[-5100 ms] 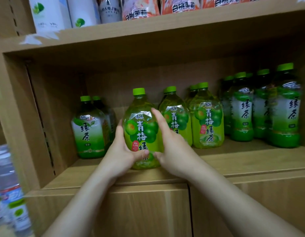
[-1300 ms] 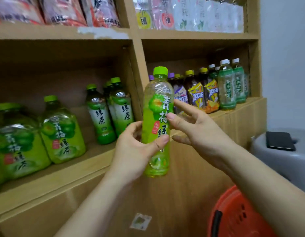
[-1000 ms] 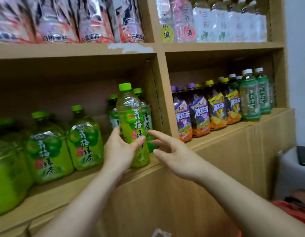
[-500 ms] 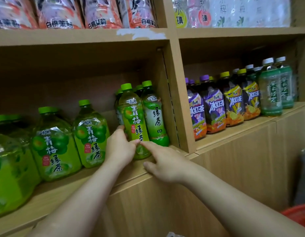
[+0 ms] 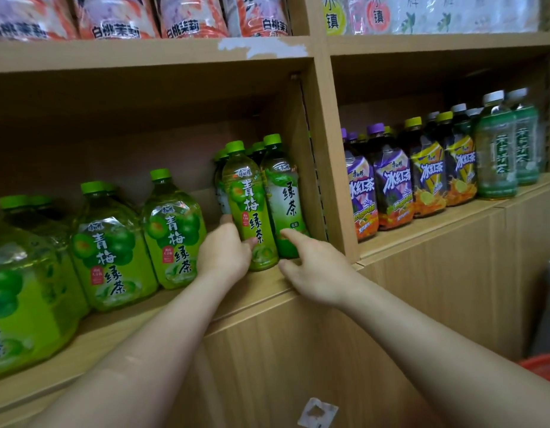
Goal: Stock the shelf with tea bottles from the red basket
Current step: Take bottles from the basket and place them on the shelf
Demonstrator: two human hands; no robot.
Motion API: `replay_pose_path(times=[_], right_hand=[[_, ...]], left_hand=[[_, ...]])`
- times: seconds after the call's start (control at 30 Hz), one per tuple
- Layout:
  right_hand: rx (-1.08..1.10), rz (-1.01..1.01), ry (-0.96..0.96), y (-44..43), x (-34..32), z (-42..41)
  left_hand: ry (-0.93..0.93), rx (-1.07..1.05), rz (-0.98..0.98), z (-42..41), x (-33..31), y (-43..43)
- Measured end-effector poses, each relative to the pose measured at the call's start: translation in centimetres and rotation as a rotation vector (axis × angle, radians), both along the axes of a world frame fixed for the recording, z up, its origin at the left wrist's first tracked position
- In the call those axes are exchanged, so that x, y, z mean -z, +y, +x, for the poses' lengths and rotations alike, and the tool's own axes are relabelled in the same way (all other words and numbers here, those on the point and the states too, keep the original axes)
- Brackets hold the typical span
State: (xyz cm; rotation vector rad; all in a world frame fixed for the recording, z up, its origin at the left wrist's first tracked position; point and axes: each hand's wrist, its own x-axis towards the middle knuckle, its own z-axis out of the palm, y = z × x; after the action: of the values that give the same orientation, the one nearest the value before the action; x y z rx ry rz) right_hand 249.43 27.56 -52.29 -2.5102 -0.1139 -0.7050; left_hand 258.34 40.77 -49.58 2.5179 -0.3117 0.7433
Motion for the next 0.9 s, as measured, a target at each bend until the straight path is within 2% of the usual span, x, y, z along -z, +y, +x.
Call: replay_pose_path(times=[0.1, 0.17, 0.23, 0.3, 0.4, 0.5, 0.63, 0.8, 0.9], right_hand=[[-0.02, 0.146, -0.076, -2.1, 0.2, -2.4], [-0.057, 0.29, -0.106, -4.3, 0.4, -5.2], [-0.103, 0.474, -0.096, -7.1, 0.7, -9.4], [-0.1, 0.581, -0.041, -10.2, 1.2, -14.0], [-0.016, 0.597, 0.138, -15.2, 3.8, -20.2], [0.124, 0.516, 0.371, -19.8, 9.6, -24.3], [0.296, 0.541, 0.576, -24.7, 19.9, -28.2], [0.338, 0.384, 0.903, -28.1, 30.3, -29.4], [0.373, 0.446, 1.02, -28.9, 35.2, -29.2]], left_hand=[[-0.006, -0.041, 0.025, -1.5, -0.3, -0.2], [-0.103, -0.003, -0.052, -3.5, -0.5, -0.6], [-0.311, 0.249, -0.155, -6.1, -0.2, -1.6], [-0.411, 0.566, -0.126, -9.4, 1.2, -3.3], [-0.241, 0.953, -0.034, -14.9, 5.2, -7.6], [-0.024, 1.192, 0.058, -19.1, 9.9, -13.2], [0.162, 1.291, 0.209, -22.7, 16.2, -20.3], [0.356, 1.327, 0.597, -25.2, 22.5, -25.4], [0.403, 1.31, 0.783, -25.4, 25.7, -26.5]])
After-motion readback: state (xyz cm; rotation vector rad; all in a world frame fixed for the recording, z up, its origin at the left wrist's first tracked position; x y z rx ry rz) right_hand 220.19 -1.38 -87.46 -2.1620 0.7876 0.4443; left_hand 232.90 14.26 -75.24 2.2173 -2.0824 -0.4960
